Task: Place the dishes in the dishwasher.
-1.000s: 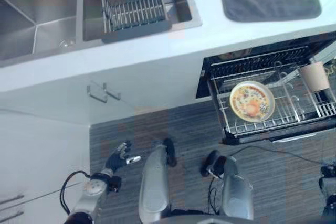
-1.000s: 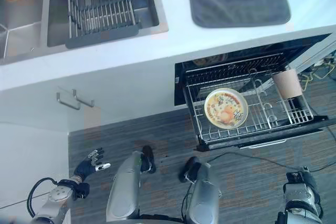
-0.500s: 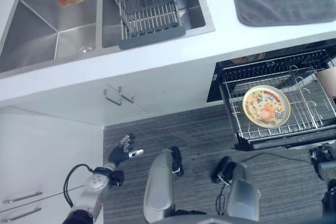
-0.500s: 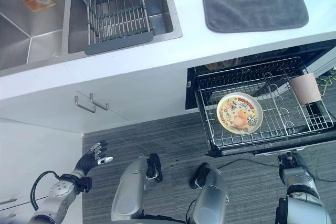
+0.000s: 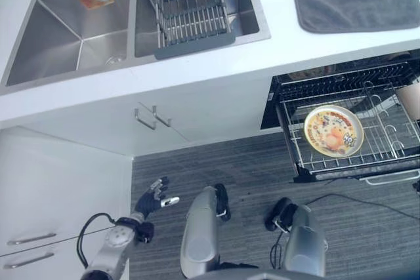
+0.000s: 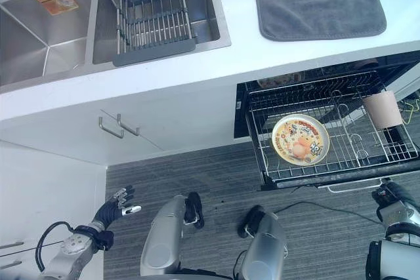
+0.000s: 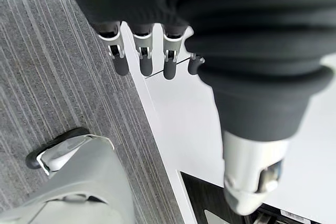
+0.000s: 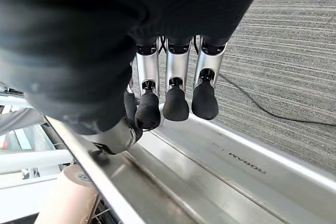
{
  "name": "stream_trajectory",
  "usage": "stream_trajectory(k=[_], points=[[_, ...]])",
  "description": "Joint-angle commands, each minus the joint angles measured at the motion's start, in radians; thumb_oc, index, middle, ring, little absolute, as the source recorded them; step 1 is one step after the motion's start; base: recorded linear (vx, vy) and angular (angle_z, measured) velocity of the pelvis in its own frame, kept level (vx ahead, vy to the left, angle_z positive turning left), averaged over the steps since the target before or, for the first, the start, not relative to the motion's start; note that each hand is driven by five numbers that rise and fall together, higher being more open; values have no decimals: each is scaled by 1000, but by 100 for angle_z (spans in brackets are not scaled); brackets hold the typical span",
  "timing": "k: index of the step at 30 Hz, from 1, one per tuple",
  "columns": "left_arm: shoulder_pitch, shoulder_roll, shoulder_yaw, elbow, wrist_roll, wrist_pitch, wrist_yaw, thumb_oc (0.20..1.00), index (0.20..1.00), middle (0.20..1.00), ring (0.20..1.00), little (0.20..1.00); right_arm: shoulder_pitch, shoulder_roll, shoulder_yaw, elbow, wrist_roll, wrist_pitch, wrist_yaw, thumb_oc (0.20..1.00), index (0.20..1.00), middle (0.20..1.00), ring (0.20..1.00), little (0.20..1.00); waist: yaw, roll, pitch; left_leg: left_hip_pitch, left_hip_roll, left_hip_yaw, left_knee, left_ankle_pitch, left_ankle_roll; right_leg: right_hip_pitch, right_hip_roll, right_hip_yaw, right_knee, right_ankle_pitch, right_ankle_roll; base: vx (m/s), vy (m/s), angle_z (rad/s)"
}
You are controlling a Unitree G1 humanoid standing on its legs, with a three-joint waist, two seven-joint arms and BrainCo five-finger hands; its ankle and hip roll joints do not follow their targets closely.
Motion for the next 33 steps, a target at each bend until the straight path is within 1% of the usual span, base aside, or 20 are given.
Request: stream_trajectory(k=[1,3,5,9,12,14,16,18,19,22,26,29,33], points=[[9,40,-17,-23,-17,-53,-2,1000,1000,1000,1000,1000,-156,-27,34,-19,-17,-22,77,200,200,200,200,200,51,5,0,36,50,-18,-75,86,-86,17,-62,19,66,-52,61,45,11,6],[11,37,-16,-13,-9,-55,-9,1000,1000,1000,1000,1000,-182,-21,53,-11,-18,-15,67,200,200,200,200,200,54,10,3,33,43,-18,-74,79,-84,10,-72,19,73,-54,64,48,13,6],[17,32,-25,-17,6,-59,-6,1000,1000,1000,1000,1000,-215,-18,72,-2,-15,3,61,200,200,200,200,200,61,22,13,32,38,-16,-79,79,-84,10,-86,14,74,-55,66,69,15,9],[18,55,-29,-60,5,-46,-14,1000,1000,1000,1000,1000,-247,-13,94,-6,-10,-10,61,200,200,200,200,200,69,41,30,22,32,-14,-80,78,-82,-7,-112,8,96,-57,73,51,-26,13],[25,71,-36,-86,0,-34,-6,1000,1000,1000,1000,1000,-308,-32,119,-18,-31,-18,44,200,200,200,200,200,79,61,41,10,17,-18,-79,76,-80,-25,-131,8,124,-69,74,47,-35,15],[39,78,-38,-96,-7,-32,-4,1000,1000,1000,1000,1000,-359,-54,143,-28,-50,-26,28,200,200,200,200,200,87,81,46,0,4,-22,-86,78,-80,-38,-143,9,144,-80,75,40,-9,7],[48,82,-32,-98,-10,-33,-9,1000,1000,1000,1000,1000,-395,-69,161,-32,-61,-27,18,200,200,200,200,200,94,92,48,-1,-5,-23,-100,82,-80,-43,-154,9,156,-88,76,35,0,14],[63,82,-24,-86,-13,-47,-11,1000,1000,1000,1000,1000,-472,-101,200,-38,-71,-31,-5,200,200,200,200,200,112,110,48,-7,-20,-28,-126,97,-81,-50,-170,2,179,-103,75,63,-18,12],[74,80,-21,-75,-16,-65,-13,1000,1000,1000,1000,1000,-512,-112,218,-44,-84,-32,-19,200,200,200,200,200,124,121,48,-10,-24,-33,-139,110,-84,-52,-179,-1,191,-112,73,80,-28,16],[108,68,-2,-47,-15,-97,-32,1000,1000,1000,1000,1000,-631,-140,290,-46,-138,-19,-52,200,200,200,200,200,154,147,44,-17,-34,-49,-179,145,-93,-57,-194,-13,210,-131,70,64,-10,18],[132,52,9,-9,14,-103,-38,1000,1000,1000,1000,1000,-730,-164,357,-41,-178,2,-79,200,200,200,200,200,181,158,35,-8,-33,-54,-227,183,-102,-44,-198,-35,206,-142,66,60,-22,5],[148,46,20,30,18,-107,-42,1000,1000,1000,1000,1000,-814,-178,418,-38,-212,7,-94,200,200,200,200,200,200,167,26,2,-30,-67,-263,225,-116,-29,-190,-54,203,-152,58,39,-26,10],[163,52,67,63,18,-111,-48,1000,1000,1000,1000,1000,-914,-207,484,-18,-207,34,-84,200,200,200,200,200,227,173,8,11,-17,-67,-296,260,-127,-14,-188,-87,199,-165,44,15,-66,18]])
